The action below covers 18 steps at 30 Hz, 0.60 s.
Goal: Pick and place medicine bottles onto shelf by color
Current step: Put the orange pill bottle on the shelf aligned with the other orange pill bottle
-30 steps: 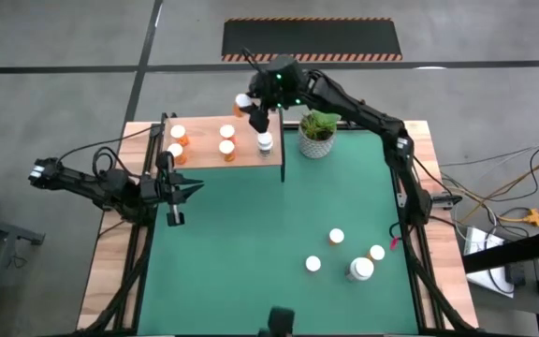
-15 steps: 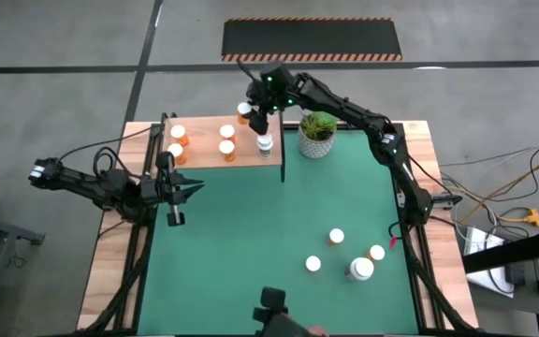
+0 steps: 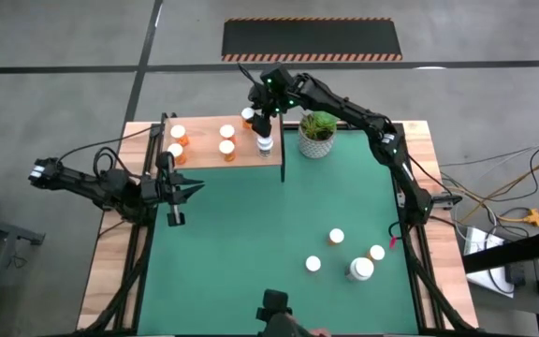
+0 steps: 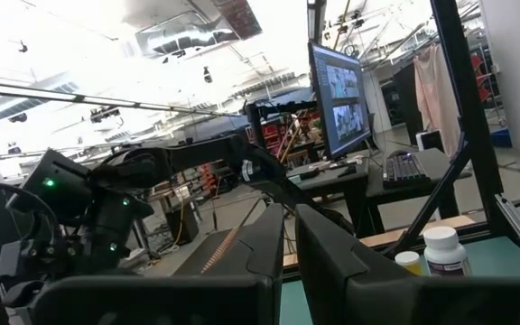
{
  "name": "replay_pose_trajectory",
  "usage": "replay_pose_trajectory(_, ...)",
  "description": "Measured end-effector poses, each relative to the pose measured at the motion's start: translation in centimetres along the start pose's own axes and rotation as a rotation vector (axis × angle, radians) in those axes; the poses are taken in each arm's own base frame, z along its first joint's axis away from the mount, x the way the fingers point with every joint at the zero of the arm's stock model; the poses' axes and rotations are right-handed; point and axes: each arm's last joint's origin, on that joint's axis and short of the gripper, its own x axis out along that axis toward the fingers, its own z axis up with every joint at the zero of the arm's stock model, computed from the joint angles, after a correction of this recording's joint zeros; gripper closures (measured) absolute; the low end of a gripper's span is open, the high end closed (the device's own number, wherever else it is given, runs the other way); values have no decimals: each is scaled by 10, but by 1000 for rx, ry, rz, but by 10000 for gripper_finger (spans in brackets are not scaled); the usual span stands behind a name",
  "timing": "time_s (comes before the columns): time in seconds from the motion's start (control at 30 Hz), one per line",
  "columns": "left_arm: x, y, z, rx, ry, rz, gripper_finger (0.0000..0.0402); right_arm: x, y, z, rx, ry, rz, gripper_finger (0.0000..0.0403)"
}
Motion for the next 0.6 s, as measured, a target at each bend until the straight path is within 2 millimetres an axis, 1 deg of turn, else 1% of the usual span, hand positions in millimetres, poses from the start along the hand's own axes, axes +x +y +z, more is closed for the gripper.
replay_pose_trajectory(0.17, 0, 0, -1, 1, 1, -1, 386, 0, 0, 0, -1, 2, 0, 157)
replay_pose_trajectory(0.37, 0, 0, -1, 0, 1, -1, 386, -2, 0, 1, -7, -1, -1, 163)
replay_pose_trajectory(0.43, 0, 0, -1, 0, 1, -1, 386, -7, 1, 4, -4, -13, -4, 167)
replay_pose_trajectory(0.5, 0, 0, -1, 0, 1, -1, 386, -17, 3, 9, -10, -30, -16, 173)
replay_pose_trajectory(0.6, 0, 0, -1, 0, 1, -1, 386, -31, 3, 15, -17, -33, -97, 188)
